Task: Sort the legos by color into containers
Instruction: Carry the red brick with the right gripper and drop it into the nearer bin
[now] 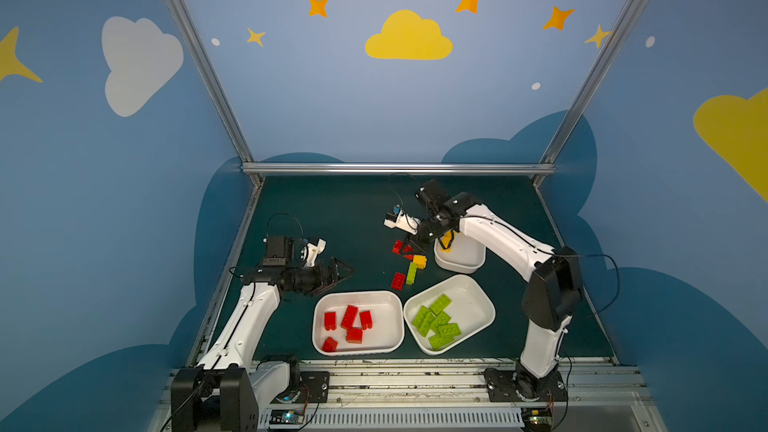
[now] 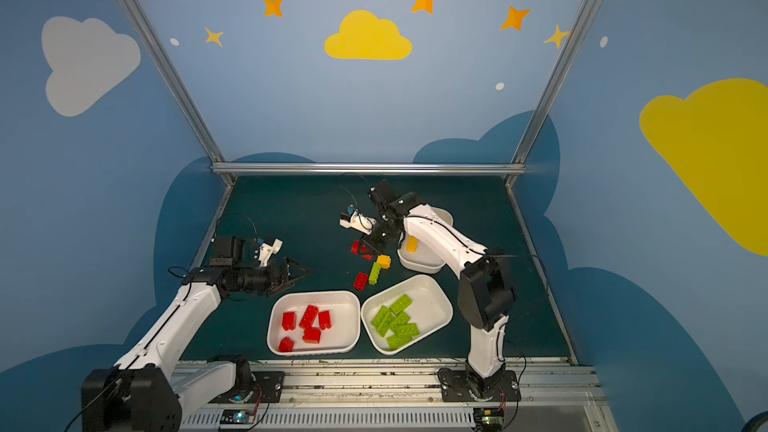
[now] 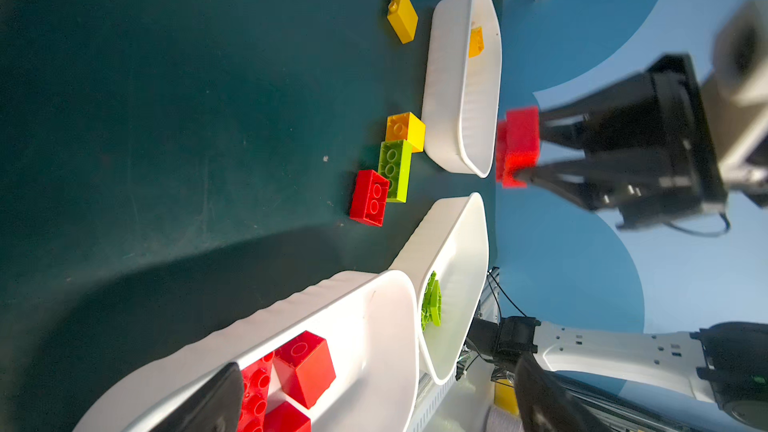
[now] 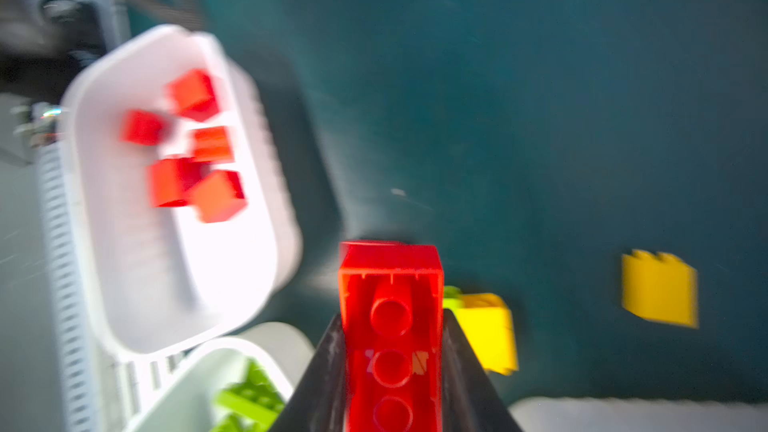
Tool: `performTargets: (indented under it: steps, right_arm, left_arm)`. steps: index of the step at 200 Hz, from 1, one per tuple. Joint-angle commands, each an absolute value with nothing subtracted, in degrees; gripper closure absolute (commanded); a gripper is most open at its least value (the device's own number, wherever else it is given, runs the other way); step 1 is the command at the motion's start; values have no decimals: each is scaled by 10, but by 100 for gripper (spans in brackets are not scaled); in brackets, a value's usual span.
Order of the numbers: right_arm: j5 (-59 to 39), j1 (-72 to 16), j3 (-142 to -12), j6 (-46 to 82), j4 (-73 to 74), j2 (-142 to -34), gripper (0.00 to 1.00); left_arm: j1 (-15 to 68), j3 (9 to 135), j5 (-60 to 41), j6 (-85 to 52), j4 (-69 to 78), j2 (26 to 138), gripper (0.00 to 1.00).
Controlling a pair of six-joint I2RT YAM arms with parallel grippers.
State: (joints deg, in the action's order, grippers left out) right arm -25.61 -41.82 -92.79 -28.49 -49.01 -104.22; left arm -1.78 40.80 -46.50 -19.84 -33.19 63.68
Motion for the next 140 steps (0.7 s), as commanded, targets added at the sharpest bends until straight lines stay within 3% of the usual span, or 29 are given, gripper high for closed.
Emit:
performTargets:
  steps: [1, 60, 110, 140]
  right_arm:
    - [-294, -477, -864, -281, -465, -1007, 75]
    - [-199, -630, -779, -316, -406, -1020, 76]
    - [-51, -653, -807, -342, -394, -1092, 74]
    - [-34, -653, -817, -351, -403, -1106, 61]
  left_arm:
    - [-22, 434, -470, -178, -341, 643, 0]
    - [-27, 453, -478, -167, -352, 661, 1]
    - [-27, 460, -479, -166, -355, 661, 0]
    - [-27, 453, -481, -176, -346, 658, 0]
